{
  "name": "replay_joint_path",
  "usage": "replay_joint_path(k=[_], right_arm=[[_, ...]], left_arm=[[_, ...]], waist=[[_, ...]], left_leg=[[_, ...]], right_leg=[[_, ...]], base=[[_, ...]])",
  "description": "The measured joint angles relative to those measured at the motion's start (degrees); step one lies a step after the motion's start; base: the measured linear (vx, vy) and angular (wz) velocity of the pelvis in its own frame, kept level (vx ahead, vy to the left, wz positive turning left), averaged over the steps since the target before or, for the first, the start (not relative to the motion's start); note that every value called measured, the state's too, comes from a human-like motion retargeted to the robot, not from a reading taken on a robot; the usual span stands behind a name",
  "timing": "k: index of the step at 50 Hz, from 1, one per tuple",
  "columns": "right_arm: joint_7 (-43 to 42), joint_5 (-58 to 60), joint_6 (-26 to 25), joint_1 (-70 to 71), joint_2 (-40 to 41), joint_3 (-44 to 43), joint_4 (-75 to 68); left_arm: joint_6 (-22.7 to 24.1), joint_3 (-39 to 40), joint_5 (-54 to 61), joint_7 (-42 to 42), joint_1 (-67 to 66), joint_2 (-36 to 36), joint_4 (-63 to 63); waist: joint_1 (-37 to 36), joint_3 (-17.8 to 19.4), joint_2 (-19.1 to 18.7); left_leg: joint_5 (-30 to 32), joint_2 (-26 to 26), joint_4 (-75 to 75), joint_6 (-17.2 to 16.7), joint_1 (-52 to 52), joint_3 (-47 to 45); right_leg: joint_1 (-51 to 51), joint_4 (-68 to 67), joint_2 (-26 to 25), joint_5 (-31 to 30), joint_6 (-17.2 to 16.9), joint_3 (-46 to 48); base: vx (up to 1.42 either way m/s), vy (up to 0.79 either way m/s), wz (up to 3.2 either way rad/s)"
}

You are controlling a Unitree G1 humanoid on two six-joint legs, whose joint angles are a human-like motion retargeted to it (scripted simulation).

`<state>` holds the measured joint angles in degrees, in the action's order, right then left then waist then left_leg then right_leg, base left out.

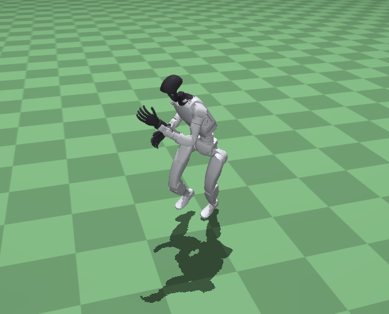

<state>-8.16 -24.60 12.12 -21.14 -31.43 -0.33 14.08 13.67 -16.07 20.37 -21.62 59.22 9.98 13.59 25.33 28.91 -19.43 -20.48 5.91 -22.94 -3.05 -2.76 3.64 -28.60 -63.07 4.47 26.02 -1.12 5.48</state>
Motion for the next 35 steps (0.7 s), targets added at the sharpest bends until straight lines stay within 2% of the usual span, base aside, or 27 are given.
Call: replay_joint_path(k=[3, 5, 7, 8, 10, 12, 13, 15, 18, 20, 23, 26, 28, 30, 31, 33, 35], right_arm=[[4.3, -2.7, -0.8, -2.7, -3.5, -1.6, 1.9], [8.5, -6.3, -2.9, -1.3, -6.4, -1.1, 1.5], [13.4, -9.1, -4.7, 1.8, -8.7, 0.2, 0.1], [15.9, -10.2, -5.7, 3.6, -10.2, 1.3, -1.5], [16.9, -9.1, -6.7, 7.9, -12.0, 3.8, -4.8], [13.2, -4.0, -7.2, 14.3, -14.0, 7.4, -8.6], [12.2, -0.8, -7.2, 19.4, -15.3, 9.6, -10.1], [8.7, 7.3, -7.8, 30.7, -17.1, 16.2, -10.4], [11.3, 11.0, -8.2, 46.5, -13.4, 22.0, -4.8], [9.5, 10.8, -6.7, 53.8, -9.9, 23.1, 0.0], [5.7, 7.1, -3.2, 59.5, -7.7, 25.0, 7.2], [-0.4, 3.6, 0.6, 62.2, -4.7, 27.9, 12.3], [-1.2, 1.4, 2.0, 61.5, -1.9, 29.3, 15.3], [1.6, -1.8, 2.1, 58.7, 1.2, 29.9, 18.0], [4.1, -3.4, 1.6, 56.3, 2.4, 30.0, 18.7], [8.6, -5.1, 0.5, 50.8, 4.5, 29.9, 18.8], [10.0, -3.0, -0.5, 43.8, 6.5, 29.8, 16.2]], left_arm=[[1.0, 0.4, -2.5, -6.3, 6.5, -3.5, 1.4], [4.9, 1.3, 9.2, -4.0, 7.2, -7.2, 5.8], [4.7, 3.4, 7.9, -0.4, 5.4, -4.2, 7.9], [2.3, 4.6, -1.0, -1.4, 2.7, -1.6, 8.2], [1.6, 4.8, -6.0, -3.4, -5.2, 0.5, 9.8], [1.7, 2.9, -0.2, -4.5, -16.1, 0.5, 9.2], [0.6, 2.5, -4.7, -6.6, -21.3, 3.3, 6.9], [0.1, 1.2, -4.9, -6.1, -36.9, 8.3, 5.2], [2.6, 1.3, 1.4, -3.0, -60.5, 15.3, 6.9], [3.6, 6.3, 6.9, 0.5, -75.6, 22.9, 10.4], [4.5, 14.3, 11.3, 4.4, -89.8, 28.6, 13.3], [5.3, 23.0, 15.6, 6.7, -99.3, 29.3, 16.0], [4.7, 27.0, 17.2, 8.4, -102.6, 27.2, 17.3], [3.2, 28.7, 17.3, 10.7, -103.0, 23.6, 18.1], [2.1, 27.9, 16.9, 11.8, -101.3, 21.5, 18.0], [0.0, 24.4, 15.3, 14.0, -95.5, 17.3, 16.3], [-2.1, 18.1, 12.0, 14.3, -85.4, 13.4, 11.5]], waist=[[3.6, -2.3, -3.1], [5.1, -4.0, -3.0], [5.7, -4.3, 0.1], [6.0, -4.5, 1.8], [3.7, -4.7, 4.7], [-1.7, -4.3, 3.9], [-4.0, -2.9, 3.5], [-7.9, -2.3, 4.4], [-16.9, -5.3, 9.1], [-25.2, -9.4, 14.2], [-36.6, -11.5, 18.3], [-46.8, -12.0, 22.0], [-51.4, -12.2, 22.2], [-52.5, -12.2, 20.9], [-51.3, -12.1, 20.3], [-48.2, -12.0, 19.7], [-44.7, -12.2, 20.3]], left_leg=[[7.4, -1.7, 3.5, -3.7, 4.4, 4.8], [11.5, -2.0, 5.5, -5.5, 7.9, 4.7], [13.7, -1.6, 4.2, -5.7, 12.0, 2.1], [14.3, -1.5, 2.0, -5.0, 14.0, 0.7], [16.0, -1.8, -8.5, -1.8, 13.5, -3.0], [17.1, -5.2, -25.6, 2.5, 6.4, -6.0], [16.2, -7.2, -34.2, 4.3, 2.2, -6.4], [10.8, -8.9, -47.2, 6.8, -5.2, -6.2], [-0.5, -9.4, -55.5, 11.4, -16.9, -10.1], [-6.2, -10.0, -54.3, 12.9, -24.1, -16.0], [-7.0, -8.2, -37.1, 13.5, -27.7, -21.6], [-3.0, -6.1, -8.4, 10.1, -23.9, -28.1], [-2.0, -5.8, 7.8, 6.7, -19.7, -30.6], [-1.0, -6.2, 14.3, 4.3, -16.0, -31.6], [-1.7, -6.2, 13.1, 4.6, -14.6, -31.2], [-6.2, -5.7, 8.3, 7.1, -12.6, -28.5], [-12.8, -4.5, 1.2, 11.9, -12.3, -24.0]], right_leg=[[0.9, 23.2, 1.1, -2.6, -0.7, 6.2], [3.4, 41.2, 2.6, -4.7, -2.9, 11.6], [6.3, 52.1, 3.5, -7.2, -5.8, 14.2], [8.4, 54.6, 3.5, -10.1, -6.4, 12.9], [10.9, 52.0, 4.1, -13.1, -4.5, 8.9], [9.9, 41.0, 3.9, -6.5, 0.0, 9.2], [9.3, 35.5, 3.6, -3.1, 1.5, 10.0], [9.9, 28.3, 3.5, 1.3, 2.5, 11.3], [11.4, 26.0, 5.4, 3.4, 0.7, 10.6], [9.9, 23.8, 7.8, 2.8, -0.6, 8.1], [16.9, 35.6, 8.8, -5.7, -2.9, 6.4], [23.3, 45.0, 8.9, -16.5, -5.0, 2.7], [28.1, 48.4, 7.2, -22.1, -5.6, -0.1], [32.8, 48.0, 4.9, -25.4, -5.1, -2.4], [33.9, 44.6, 4.0, -26.1, -4.8, -3.4], [33.5, 34.2, 2.9, -27.2, -5.3, -4.3], [29.1, 19.4, 4.3, -24.6, -4.6, -2.5]], base=[[0.89, -0.01, 3.21], [0.93, -0.16, 2.53], [0.96, -0.26, 2.04], [0.98, -0.31, 1.61], [0.96, -0.33, 1.01], [0.91, -0.31, 0.39], [0.87, -0.29, 0.34], [0.85, -0.27, 0.37], [0.9, -0.22, 0.14], [0.97, -0.12, -0.32], [0.96, 0.04, -0.29], [1.04, 0.17, -0.56], [1.11, 0.25, -0.35], [1.12, 0.27, 0.59], [1.12, 0.27, 1.4], [1.11, 0.24, 1.88], [1.08, 0.16, 1.94]])
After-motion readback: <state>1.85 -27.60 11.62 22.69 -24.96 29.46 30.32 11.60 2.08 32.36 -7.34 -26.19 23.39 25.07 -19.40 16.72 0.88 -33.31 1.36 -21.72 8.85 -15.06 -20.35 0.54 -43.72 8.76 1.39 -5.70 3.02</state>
